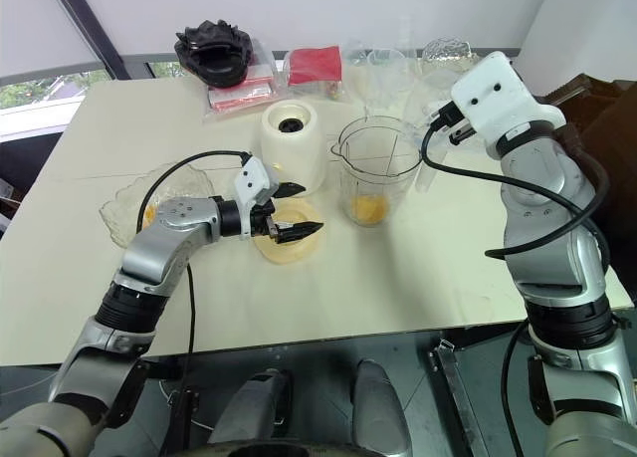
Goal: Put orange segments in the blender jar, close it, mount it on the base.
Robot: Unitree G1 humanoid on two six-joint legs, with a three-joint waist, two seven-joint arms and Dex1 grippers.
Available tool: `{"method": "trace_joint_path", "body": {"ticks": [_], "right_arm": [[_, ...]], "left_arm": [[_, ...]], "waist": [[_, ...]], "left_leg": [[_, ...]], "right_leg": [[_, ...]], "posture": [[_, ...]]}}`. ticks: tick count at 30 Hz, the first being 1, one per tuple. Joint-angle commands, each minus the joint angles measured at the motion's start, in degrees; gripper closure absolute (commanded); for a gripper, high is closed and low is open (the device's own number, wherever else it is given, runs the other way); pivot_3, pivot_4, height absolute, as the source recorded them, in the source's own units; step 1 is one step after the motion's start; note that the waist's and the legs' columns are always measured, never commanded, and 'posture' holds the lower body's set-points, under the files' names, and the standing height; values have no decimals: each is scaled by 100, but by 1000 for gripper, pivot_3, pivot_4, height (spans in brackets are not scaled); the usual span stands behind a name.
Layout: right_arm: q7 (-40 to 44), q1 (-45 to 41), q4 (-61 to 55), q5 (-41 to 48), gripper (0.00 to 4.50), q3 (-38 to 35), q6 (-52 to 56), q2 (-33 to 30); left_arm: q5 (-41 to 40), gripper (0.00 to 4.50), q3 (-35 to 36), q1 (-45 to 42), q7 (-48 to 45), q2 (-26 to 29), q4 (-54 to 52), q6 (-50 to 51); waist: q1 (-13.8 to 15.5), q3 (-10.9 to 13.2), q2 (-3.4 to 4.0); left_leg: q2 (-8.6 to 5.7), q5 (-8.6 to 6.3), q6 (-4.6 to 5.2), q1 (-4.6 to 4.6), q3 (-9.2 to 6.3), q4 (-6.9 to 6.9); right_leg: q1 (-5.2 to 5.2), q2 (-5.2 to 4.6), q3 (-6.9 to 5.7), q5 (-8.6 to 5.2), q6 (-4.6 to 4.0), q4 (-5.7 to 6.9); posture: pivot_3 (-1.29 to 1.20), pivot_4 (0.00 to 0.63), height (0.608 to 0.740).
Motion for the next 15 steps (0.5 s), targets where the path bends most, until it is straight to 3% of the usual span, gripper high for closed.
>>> {"method": "trace_joint_path", "body": {"ticks": [1, 15], "right_arm": [[13, -81, -308, -193, 4448, -85, -158, -52], [159, 57, -302, -499, 4448, -120, -346, -84]], "left_arm": [[-49, 0, -13, -7, -17, 41, -246, -20], [-50, 0, -22, -25, -41, 57, -242, -1]], "waist": [[2, 0, 0], [7, 0, 0]], "left_leg": [[0, 0, 0, 0, 0, 0], [0, 0, 0, 0, 0, 1]], "right_leg": [[0, 0, 0, 0, 0, 0], [0, 0, 0, 0, 0, 0]], "posture": [[0, 150, 740], [0, 150, 740]]}}
